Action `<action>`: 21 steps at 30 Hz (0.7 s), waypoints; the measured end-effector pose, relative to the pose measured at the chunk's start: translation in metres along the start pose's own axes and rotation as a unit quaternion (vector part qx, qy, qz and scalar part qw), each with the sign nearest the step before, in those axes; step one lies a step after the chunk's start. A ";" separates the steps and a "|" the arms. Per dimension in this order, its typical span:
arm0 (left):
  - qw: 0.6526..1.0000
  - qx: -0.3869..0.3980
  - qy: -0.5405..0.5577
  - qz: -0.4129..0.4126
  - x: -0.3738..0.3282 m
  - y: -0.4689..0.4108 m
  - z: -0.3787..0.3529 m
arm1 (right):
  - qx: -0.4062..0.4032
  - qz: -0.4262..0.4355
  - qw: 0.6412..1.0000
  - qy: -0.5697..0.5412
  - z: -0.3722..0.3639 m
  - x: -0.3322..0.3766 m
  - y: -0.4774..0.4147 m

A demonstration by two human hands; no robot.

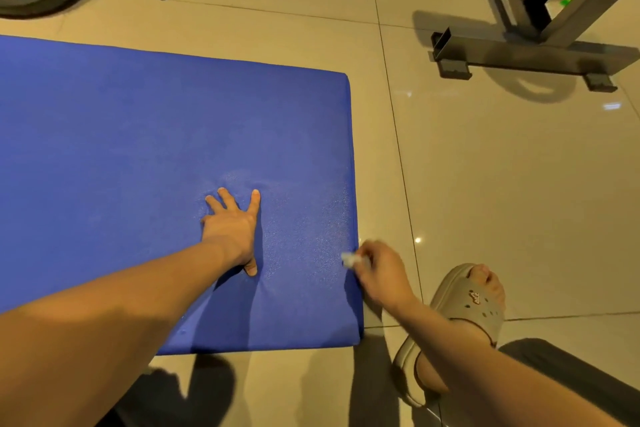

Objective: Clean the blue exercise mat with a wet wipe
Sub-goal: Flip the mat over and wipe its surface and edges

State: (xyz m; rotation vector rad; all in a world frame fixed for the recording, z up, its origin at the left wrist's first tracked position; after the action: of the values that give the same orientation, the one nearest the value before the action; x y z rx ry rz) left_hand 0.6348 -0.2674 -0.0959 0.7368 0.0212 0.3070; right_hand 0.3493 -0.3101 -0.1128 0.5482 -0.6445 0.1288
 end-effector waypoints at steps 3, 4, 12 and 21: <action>1.000 0.001 0.000 -0.002 0.001 0.001 -0.001 | -0.057 -0.023 0.998 -0.006 0.004 0.016 -0.047; 1.000 -0.001 -0.001 -0.003 0.001 0.000 -0.002 | -0.062 -0.023 0.998 0.012 0.002 0.017 -0.051; 1.000 0.001 0.004 -0.003 0.001 -0.001 -0.002 | 0.171 0.065 0.972 0.148 -0.007 -0.025 0.069; 1.000 -0.005 -0.002 0.001 0.003 -0.003 -0.005 | -0.055 0.000 0.997 0.044 0.005 0.011 -0.010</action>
State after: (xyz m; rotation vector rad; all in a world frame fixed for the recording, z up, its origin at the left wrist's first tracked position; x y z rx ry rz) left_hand 0.6380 -0.2658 -0.1014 0.7283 0.0161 0.3077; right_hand 0.3578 -0.3218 -0.1071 0.4340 -0.5612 0.1159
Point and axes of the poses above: each hand's wrist, its own y-axis away from the middle knuckle, its own z-axis out of the back of the hand, x = y × z, the point moved 2 cm from there along -y, towards the middle knuckle, and after that the axes turned 2 degrees about -z, right-handed, at the moved point
